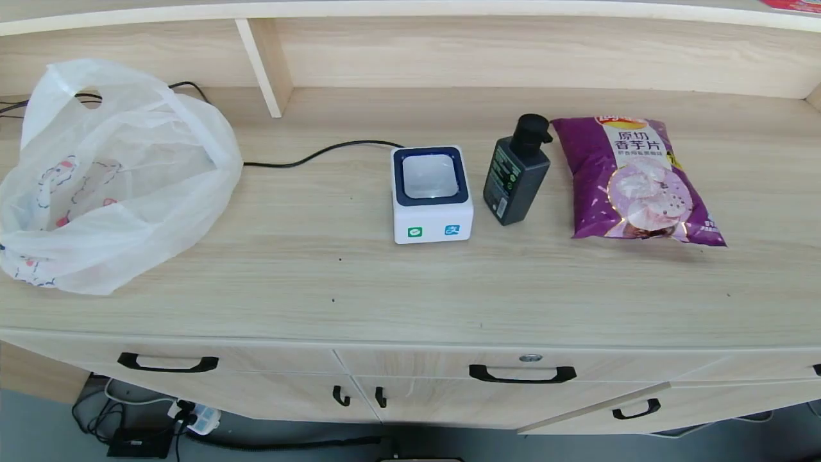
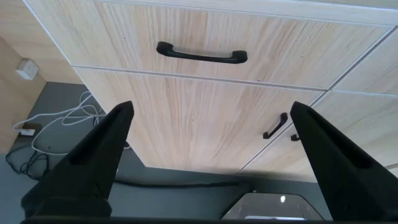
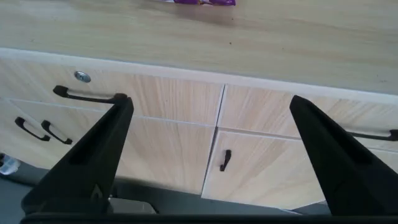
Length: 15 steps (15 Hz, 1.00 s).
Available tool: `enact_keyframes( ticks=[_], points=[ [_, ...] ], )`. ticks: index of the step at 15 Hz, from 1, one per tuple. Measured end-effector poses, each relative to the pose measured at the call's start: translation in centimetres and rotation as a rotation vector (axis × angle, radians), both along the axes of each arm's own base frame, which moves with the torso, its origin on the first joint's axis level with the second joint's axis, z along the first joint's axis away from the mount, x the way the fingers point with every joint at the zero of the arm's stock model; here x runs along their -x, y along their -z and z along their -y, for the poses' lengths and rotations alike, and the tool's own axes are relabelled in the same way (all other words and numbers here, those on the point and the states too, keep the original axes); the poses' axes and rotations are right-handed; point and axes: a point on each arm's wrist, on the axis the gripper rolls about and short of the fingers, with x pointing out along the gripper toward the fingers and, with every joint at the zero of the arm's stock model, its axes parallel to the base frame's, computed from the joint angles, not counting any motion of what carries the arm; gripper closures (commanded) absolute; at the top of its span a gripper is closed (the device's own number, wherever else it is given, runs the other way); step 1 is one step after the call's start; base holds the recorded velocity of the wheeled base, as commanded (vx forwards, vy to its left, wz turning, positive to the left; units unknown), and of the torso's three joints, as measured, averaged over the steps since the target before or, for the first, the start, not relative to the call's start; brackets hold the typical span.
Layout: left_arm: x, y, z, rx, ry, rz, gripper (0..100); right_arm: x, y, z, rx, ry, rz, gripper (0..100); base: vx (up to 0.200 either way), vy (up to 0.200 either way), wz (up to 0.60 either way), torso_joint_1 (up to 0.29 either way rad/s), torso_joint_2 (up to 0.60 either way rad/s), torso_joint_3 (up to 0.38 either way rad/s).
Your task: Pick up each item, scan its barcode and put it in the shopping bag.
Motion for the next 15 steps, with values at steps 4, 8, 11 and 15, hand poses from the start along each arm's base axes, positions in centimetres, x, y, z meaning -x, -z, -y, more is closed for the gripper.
enact_keyframes(
  ticks=[4,8,11,15],
  points=[
    [0.0,0.0,0.0,0.000,-0.001,0.000,0,-1.8,-7.7,0.0,0.005,-0.023,0.079,0,0.000,0.050,0.00,0.002,0.00,0.001],
    [0.0,0.0,0.0,0.000,-0.002,0.002,0,-4.7,-11.3,-0.1,-0.033,-0.083,0.111,0,0.000,0.200,0.00,0.000,0.00,0.001],
    [0.0,0.0,0.0,0.000,0.000,0.001,0,-5.6,-9.5,-0.3,-0.040,-0.136,0.033,0,0.000,0.200,0.00,0.004,0.01,0.002],
    [0.0,0.0,0.0,0.000,0.000,0.002,0,-7.1,-10.3,-0.7,-0.038,-0.191,0.055,0,0.000,0.200,0.00,-0.002,0.00,0.004]
  ],
)
